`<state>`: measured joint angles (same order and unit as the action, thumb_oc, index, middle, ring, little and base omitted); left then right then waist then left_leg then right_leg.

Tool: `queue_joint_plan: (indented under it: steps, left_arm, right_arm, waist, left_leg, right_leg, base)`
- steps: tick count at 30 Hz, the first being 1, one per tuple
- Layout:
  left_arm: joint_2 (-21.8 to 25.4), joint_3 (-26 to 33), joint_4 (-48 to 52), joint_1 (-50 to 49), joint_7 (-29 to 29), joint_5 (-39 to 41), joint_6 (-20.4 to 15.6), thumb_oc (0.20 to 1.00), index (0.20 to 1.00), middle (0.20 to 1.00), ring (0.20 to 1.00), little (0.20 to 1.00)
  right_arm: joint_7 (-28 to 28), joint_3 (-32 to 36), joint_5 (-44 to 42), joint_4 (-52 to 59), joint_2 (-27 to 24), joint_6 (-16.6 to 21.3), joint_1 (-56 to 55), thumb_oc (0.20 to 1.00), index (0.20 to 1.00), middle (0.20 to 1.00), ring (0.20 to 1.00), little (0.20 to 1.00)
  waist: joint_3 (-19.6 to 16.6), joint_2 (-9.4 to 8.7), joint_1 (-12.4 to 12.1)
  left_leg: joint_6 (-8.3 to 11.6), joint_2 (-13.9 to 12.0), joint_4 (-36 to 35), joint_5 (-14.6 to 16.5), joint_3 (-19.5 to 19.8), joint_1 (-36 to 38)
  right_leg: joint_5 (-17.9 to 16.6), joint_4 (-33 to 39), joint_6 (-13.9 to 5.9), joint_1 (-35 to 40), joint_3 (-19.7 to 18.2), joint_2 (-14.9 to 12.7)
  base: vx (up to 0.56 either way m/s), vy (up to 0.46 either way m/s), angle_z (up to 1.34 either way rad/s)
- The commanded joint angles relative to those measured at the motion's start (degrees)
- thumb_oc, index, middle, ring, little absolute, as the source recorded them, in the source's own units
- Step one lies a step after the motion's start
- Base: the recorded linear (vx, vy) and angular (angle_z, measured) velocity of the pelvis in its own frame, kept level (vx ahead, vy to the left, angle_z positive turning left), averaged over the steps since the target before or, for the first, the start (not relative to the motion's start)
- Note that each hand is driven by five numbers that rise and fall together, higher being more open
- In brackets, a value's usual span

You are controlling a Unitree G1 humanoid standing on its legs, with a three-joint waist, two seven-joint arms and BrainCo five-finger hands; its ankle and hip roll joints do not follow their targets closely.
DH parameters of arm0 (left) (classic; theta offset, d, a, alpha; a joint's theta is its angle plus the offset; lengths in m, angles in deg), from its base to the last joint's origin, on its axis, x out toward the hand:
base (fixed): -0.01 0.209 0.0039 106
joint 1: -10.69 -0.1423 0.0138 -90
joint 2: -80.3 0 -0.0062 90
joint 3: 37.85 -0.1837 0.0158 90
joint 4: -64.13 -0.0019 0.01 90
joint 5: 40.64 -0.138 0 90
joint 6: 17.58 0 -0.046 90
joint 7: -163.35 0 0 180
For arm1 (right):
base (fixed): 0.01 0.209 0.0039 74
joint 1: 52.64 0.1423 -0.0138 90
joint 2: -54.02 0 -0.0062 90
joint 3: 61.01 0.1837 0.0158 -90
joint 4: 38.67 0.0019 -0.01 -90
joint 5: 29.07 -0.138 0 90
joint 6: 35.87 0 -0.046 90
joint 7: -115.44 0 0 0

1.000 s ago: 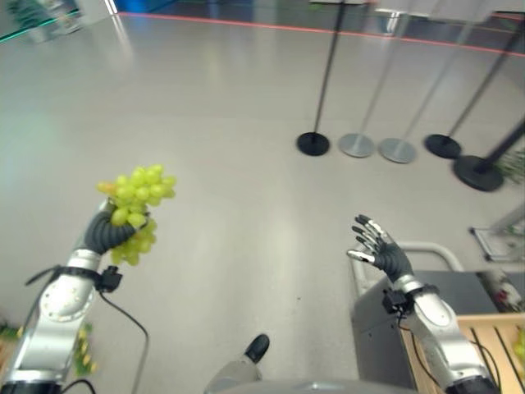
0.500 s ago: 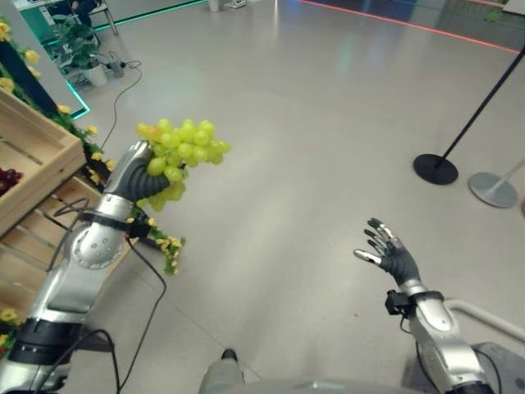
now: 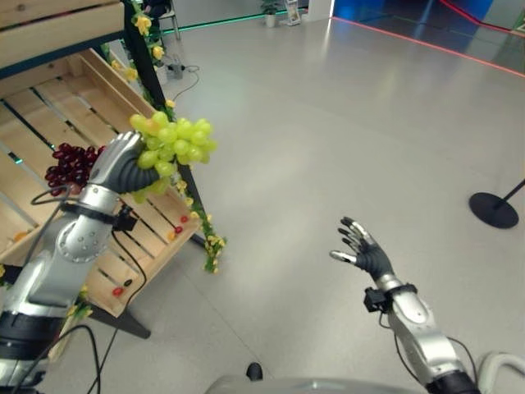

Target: Pick up the fruits from the basket on one side to the basket on the other side

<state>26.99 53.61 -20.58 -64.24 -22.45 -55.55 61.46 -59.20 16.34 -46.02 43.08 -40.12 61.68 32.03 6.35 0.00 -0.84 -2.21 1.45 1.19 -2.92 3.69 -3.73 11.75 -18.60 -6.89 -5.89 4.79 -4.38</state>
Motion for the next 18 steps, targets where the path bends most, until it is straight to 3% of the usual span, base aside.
queue_joint_plan:
  steps: [1, 6, 7, 18]
  left_arm:
    - [1.06, 1.56, -0.05, 5.68, -5.16, -2.51, -1.3, 0.2, 0.2, 0.2, 0.2, 0.2]
    - [3.44, -1.2, -5.87, 8.14, -6.4, -3.93, -0.81, 0.2, 0.2, 0.2, 0.2, 0.2]
    - [6.54, -1.53, -8.42, 8.78, -6.35, -4.85, -0.03, 0.2, 0.2, 0.2, 0.2, 0.2]
    - [18.01, -10.35, -24.38, 17.69, -6.67, -8.13, 2.19, 0.2, 0.2, 0.2, 0.2, 0.2]
  right_arm:
    - [0.36, 1.51, 0.75, 1.07, -2.88, 2.77, 3.09, 1.0, 1.0, 1.0, 1.0, 1.0]
    - [1.1, 1.34, 0.16, -0.11, -3.59, 2.65, 2.47, 1.0, 1.0, 1.0, 1.0, 1.0]
    - [1.24, 1.52, -0.21, -0.44, -4.1, 2.74, 1.83, 1.0, 1.0, 1.0, 1.0, 1.0]
    - [2.45, 1.85, -0.64, -0.79, -5.42, 3.41, -1.76, 1.0, 1.0, 1.0, 1.0, 1.0]
  waist:
    - [-2.1, -1.13, -1.01]
    - [-3.86, -0.86, -1.56]
    - [-4.61, -0.57, -1.43]
    - [-5.9, 0.67, 0.54]
  left_leg:
    - [0.82, 4.0, 0.84, 4.81, 0.08, 1.97]
    - [1.53, 3.37, 0.35, 5.13, -0.01, 2.92]
    - [1.64, 2.97, 0.0, 5.12, 0.06, 3.42]
    - [2.49, 1.57, -4.55, 3.93, -0.22, 6.13]
  right_leg:
    - [-10.19, 10.39, 0.18, 1.15, 5.88, -1.73]
    - [-11.09, 15.92, 0.09, 5.38, 7.38, -0.84]
    - [-10.98, 16.64, 0.29, 6.06, 6.88, -0.3]
    - [-11.87, 20.6, -0.11, 8.33, 7.91, 0.18]
  base:
    - [0.08, -0.072, 0.98]
    - [0.1, -0.06, 0.33]
    - [0.09, -0.046, 0.02]
    - [0.04, -0.021, 0.03]
